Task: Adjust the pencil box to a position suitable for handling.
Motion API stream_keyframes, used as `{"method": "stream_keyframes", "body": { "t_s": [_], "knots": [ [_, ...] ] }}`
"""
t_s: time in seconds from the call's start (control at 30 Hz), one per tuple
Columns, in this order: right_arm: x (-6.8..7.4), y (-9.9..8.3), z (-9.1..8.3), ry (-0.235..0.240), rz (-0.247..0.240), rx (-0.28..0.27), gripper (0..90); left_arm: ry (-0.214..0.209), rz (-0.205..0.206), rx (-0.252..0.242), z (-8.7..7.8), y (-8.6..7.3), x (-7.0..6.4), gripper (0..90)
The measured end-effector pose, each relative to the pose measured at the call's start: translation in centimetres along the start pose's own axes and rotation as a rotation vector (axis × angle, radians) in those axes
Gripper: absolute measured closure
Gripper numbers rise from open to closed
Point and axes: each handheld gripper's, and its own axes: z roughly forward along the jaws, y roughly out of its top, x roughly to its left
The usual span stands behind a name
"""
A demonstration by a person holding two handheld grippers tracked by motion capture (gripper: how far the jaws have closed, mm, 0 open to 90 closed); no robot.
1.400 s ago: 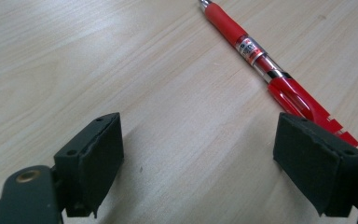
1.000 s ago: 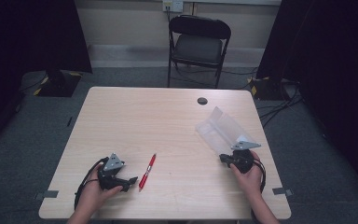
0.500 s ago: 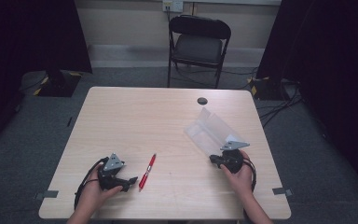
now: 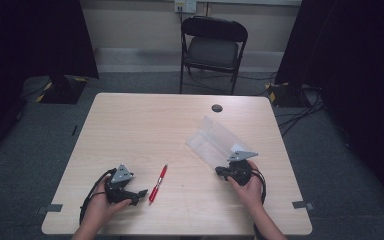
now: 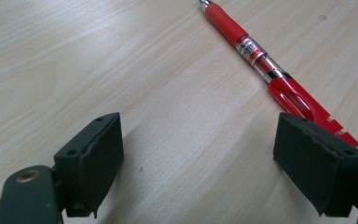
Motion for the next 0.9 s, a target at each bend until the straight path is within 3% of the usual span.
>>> {"method": "stream_keyframes", "body": {
  "t_s": [0.9],
  "knots": [
    [0.69,0.73,0.96,0.022,-0.013,0.001,87.0,0.0,0.0,-0.001,0.0,0.0,0.0,15.7]
  ]
}}
